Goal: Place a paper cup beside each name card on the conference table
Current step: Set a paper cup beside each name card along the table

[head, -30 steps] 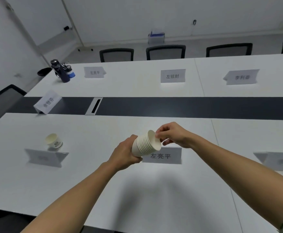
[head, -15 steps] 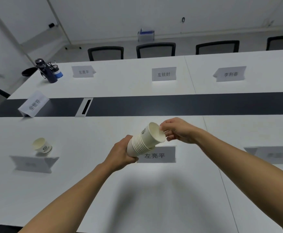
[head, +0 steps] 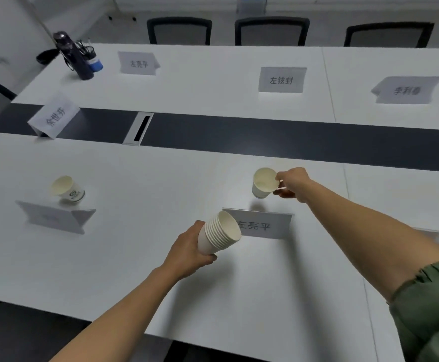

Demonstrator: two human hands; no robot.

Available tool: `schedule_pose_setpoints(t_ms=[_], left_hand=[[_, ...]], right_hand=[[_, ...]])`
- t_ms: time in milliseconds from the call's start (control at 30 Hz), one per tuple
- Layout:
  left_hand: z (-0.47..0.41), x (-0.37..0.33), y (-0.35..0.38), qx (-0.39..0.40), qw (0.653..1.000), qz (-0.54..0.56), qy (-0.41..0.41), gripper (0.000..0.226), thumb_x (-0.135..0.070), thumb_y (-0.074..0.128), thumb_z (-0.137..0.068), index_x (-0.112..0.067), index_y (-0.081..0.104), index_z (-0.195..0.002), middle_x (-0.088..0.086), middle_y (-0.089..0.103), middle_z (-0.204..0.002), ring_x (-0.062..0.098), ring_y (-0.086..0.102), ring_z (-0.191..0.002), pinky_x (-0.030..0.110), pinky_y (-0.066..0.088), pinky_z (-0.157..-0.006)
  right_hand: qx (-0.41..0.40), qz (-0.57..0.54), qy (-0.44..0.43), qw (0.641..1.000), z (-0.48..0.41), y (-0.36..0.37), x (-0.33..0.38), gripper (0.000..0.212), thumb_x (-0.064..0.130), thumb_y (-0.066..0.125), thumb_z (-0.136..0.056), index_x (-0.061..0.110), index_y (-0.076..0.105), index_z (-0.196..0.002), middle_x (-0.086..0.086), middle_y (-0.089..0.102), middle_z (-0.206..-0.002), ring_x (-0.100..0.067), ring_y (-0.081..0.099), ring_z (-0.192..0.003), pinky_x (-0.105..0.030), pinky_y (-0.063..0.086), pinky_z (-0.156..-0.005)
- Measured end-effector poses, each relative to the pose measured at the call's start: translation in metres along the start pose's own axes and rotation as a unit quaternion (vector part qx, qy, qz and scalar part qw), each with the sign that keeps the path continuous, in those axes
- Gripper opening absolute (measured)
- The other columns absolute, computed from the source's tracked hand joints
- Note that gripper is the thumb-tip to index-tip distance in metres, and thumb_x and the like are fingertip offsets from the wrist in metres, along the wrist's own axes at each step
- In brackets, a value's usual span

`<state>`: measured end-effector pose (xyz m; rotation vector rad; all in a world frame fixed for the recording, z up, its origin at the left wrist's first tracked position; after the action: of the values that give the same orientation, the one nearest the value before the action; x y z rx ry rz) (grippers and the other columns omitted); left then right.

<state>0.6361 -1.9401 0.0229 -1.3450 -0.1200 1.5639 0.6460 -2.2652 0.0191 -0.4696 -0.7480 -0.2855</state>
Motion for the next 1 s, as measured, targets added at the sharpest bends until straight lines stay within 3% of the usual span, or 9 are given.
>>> schedule_pose_setpoints(t_ms=[167, 333, 467, 600, 733, 800, 1000], left_hand=[[-0.002, 0.017, 0.01, 0.011, 1.0, 0.003, -0.029, 0.062, -0.033, 0.076, -0.063, -0.033, 0.048, -0.118, -0.011, 0.061, -0.103, 0.014, 0.062, -0.089, 0.041, 0.057, -0.073], [-0.002, 0.024, 0.017, 0.022, 0.999, -0.01, -0.042, 0.063, -0.034, 0.076, -0.062, -0.034, 0.047, -0.118, -0.01, 0.061, -0.105, 0.014, 0.062, -0.09, 0.04, 0.057, -0.074], [-0.002, 0.017, 0.019, 0.026, 0.999, -0.026, -0.035, 0.064, -0.034, 0.077, -0.063, -0.034, 0.047, -0.12, -0.01, 0.061, -0.106, 0.015, 0.062, -0.091, 0.039, 0.056, -0.075], [0.001, -0.002, 0.017, 0.03, 0.999, -0.045, -0.005, 0.064, -0.033, 0.079, -0.065, -0.033, 0.047, -0.121, -0.01, 0.06, -0.107, 0.014, 0.061, -0.091, 0.034, 0.055, -0.074], [-0.001, -0.025, 0.011, 0.033, 0.997, -0.067, 0.037, 0.063, -0.031, 0.079, -0.066, -0.032, 0.046, -0.12, -0.009, 0.06, -0.106, 0.015, 0.06, -0.091, 0.035, 0.055, -0.073], [-0.004, -0.039, 0.007, 0.037, 0.994, -0.081, 0.066, 0.062, -0.031, 0.078, -0.066, -0.034, 0.046, -0.118, -0.011, 0.06, -0.105, 0.015, 0.06, -0.091, 0.039, 0.056, -0.075], [-0.005, -0.098, 0.014, 0.081, 0.971, -0.134, 0.183, 0.066, -0.029, 0.082, -0.066, -0.033, 0.046, -0.121, -0.009, 0.061, -0.107, 0.017, 0.062, -0.091, 0.038, 0.059, -0.077]], right_hand=[[0.004, 0.012, 0.05, 0.999, -0.028, 0.025, -0.032, 0.018, 0.007, 0.058, -0.093, -0.004, 0.054, -0.106, -0.024, 0.066, -0.098, -0.034, 0.066, -0.068, -0.03, 0.05, -0.049], [-0.009, 0.01, 0.069, 0.998, -0.04, 0.027, -0.042, 0.01, 0.005, 0.06, -0.091, 0.0, 0.053, -0.086, -0.025, 0.065, -0.099, -0.035, 0.067, -0.067, -0.033, 0.054, -0.053], [-0.007, 0.008, 0.072, 0.997, -0.038, 0.018, -0.044, 0.02, 0.004, 0.061, -0.09, -0.007, 0.056, -0.106, -0.024, 0.062, -0.099, -0.031, 0.065, -0.062, -0.034, 0.055, -0.053], [-0.018, 0.021, 0.051, 0.998, -0.02, 0.001, -0.037, 0.027, 0.008, 0.061, -0.091, -0.007, 0.057, -0.113, -0.023, 0.063, -0.106, -0.032, 0.066, -0.067, -0.033, 0.055, -0.054], [-0.05, 0.11, -0.018, 0.992, 0.008, -0.019, -0.028, 0.024, 0.013, 0.061, -0.091, -0.002, 0.06, -0.109, -0.019, 0.066, -0.103, -0.032, 0.071, -0.081, -0.041, 0.061, -0.074], [-0.084, 0.206, -0.079, 0.972, 0.031, -0.03, -0.021, 0.02, 0.018, 0.059, -0.091, 0.004, 0.064, -0.105, -0.014, 0.069, -0.1, -0.03, 0.07, -0.086, -0.044, 0.06, -0.082], [-0.167, 0.45, -0.188, 0.857, 0.125, -0.068, -0.033, 0.023, 0.025, 0.049, -0.097, 0.016, 0.061, -0.114, -0.004, 0.069, -0.107, -0.023, 0.062, -0.088, -0.03, 0.046, -0.071]])
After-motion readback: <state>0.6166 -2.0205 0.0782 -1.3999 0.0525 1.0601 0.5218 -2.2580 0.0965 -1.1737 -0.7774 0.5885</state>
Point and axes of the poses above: each hand's wrist, its own z-axis away from the middle knuckle, its own y-axis out of the palm, x = y × z, the point moved 7 cm from there along -z, towards the middle knuckle
